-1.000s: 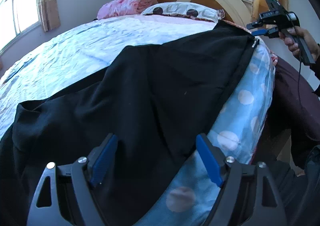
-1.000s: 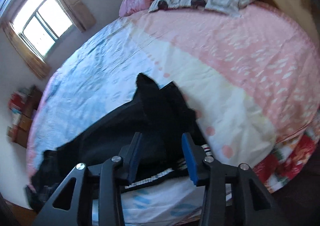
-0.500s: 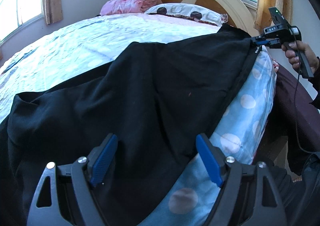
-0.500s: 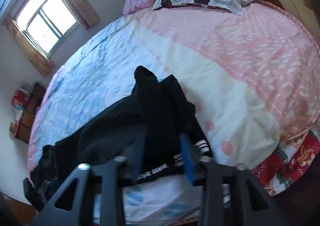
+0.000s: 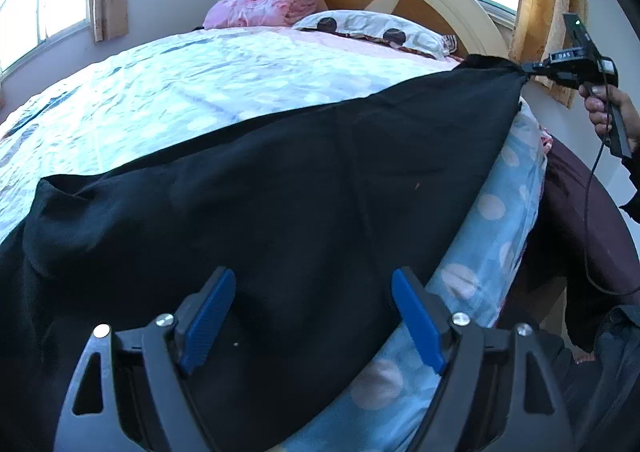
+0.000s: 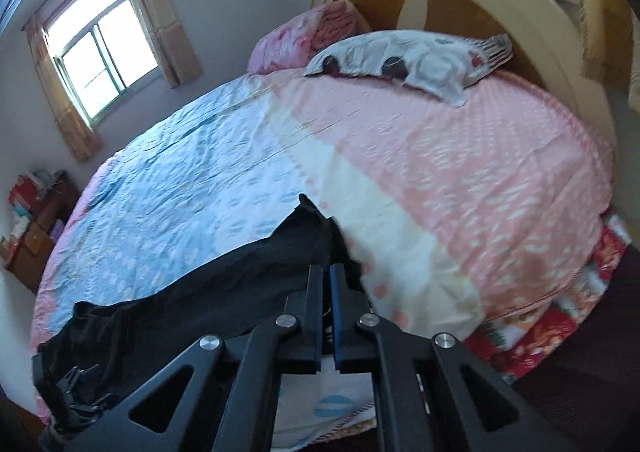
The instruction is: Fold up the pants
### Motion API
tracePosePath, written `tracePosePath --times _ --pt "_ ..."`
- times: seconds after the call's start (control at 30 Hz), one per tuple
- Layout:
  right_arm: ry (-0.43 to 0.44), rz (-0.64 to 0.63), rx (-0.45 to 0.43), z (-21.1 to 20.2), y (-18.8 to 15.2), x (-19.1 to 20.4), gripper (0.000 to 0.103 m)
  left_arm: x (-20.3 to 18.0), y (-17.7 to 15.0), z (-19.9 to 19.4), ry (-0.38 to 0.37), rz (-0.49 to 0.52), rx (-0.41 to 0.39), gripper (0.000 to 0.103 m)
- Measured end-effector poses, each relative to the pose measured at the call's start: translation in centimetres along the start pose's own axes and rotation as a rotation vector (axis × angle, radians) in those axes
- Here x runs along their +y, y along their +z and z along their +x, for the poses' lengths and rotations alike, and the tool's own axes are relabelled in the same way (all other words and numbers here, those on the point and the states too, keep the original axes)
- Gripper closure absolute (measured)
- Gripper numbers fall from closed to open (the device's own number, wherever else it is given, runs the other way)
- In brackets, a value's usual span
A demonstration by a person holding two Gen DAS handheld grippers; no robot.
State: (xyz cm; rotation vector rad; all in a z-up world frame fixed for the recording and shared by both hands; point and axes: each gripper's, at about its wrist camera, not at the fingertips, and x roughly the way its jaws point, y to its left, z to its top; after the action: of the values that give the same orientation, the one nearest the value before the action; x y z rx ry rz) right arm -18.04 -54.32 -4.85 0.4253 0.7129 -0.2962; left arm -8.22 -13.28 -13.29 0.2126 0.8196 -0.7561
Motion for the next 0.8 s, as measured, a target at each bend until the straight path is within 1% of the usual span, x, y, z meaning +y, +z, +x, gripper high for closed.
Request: tracePosePath --times 0.1,0.13,0.17,0.2,0.3,0.4,0.43,0.5,0.53,0.57,0.6,0.63,0.67,0.7,0.77,0.8 --pt "-0.034 0.010 0.042 1.5 -0.6 -0.8 0.100 0.3 -0.2 0.1 0.000 0.000 0.005 0.020" --pt "-0.037 0.007 0.068 2.3 -1.0 -1.0 0.100 0.3 -0.3 0.1 0.000 0.004 0.007 0.020" --pt "-0.060 -0.001 0.094 3.1 -1.3 -1.2 0.100 0.3 -0.3 0.1 0.004 0.009 0.009 0.020" --pt "-0.081 -0.005 0.099 3.4 -1.6 -1.4 0.100 0.2 -0.2 0.0 0.009 0.011 0.007 0.020" --pt "-0.064 0.015 0.118 3.2 -1.9 -2.3 0.100 0.5 -0.1 -0.1 0.000 -0.013 0.002 0.020" --pt "-0.068 -0.024 0.128 3.0 -1.7 -2.0 0.099 0.4 0.7 -0.8 0.017 0.012 -0.028 0.020" --pt "-0.083 -0.026 0.123 2.7 -1.5 -1.9 0.096 0.5 1.4 -1.4 0.024 0.025 -0.045 0.020" --pt "-0.203 -0.055 0.065 1.5 -0.6 -1.5 0.092 0.8 2.6 -2.1 0.044 0.059 -0.071 0.020" --pt "-0.247 -0.082 0.032 0.9 -0.1 -1.1 0.092 1.1 3.3 -2.4 0.074 0.087 -0.083 0.020" --pt "-0.248 -0.096 -0.005 0.0 0.4 -0.4 0.092 1.6 4.1 -2.6 0.091 0.111 -0.092 0.020" --pt "-0.193 -0.098 -0.025 -0.5 0.9 0.5 0.092 2.2 4.7 -2.6 0.100 0.129 -0.098 0.020" --pt "-0.136 -0.100 -0.023 -0.4 1.3 1.2 0.092 3.3 5.6 -2.4 0.107 0.142 -0.103 0.020" --pt "-0.017 -0.129 0.008 0.4 1.5 3.3 0.092 4.0 6.0 -2.3 0.107 0.145 -0.105 0.020" --pt "0.037 -0.161 0.034 1.2 1.6 4.8 0.091 5.1 6.5 -1.9 0.111 0.147 -0.102 0.020" --pt "0.143 -0.295 0.104 3.9 0.8 10.1 0.091 7.6 7.7 -0.7 0.134 0.136 -0.074 0.020" --pt "0.194 -0.355 0.138 5.2 0.2 12.6 0.091 8.8 8.1 0.0 0.121 0.115 -0.048 0.020"
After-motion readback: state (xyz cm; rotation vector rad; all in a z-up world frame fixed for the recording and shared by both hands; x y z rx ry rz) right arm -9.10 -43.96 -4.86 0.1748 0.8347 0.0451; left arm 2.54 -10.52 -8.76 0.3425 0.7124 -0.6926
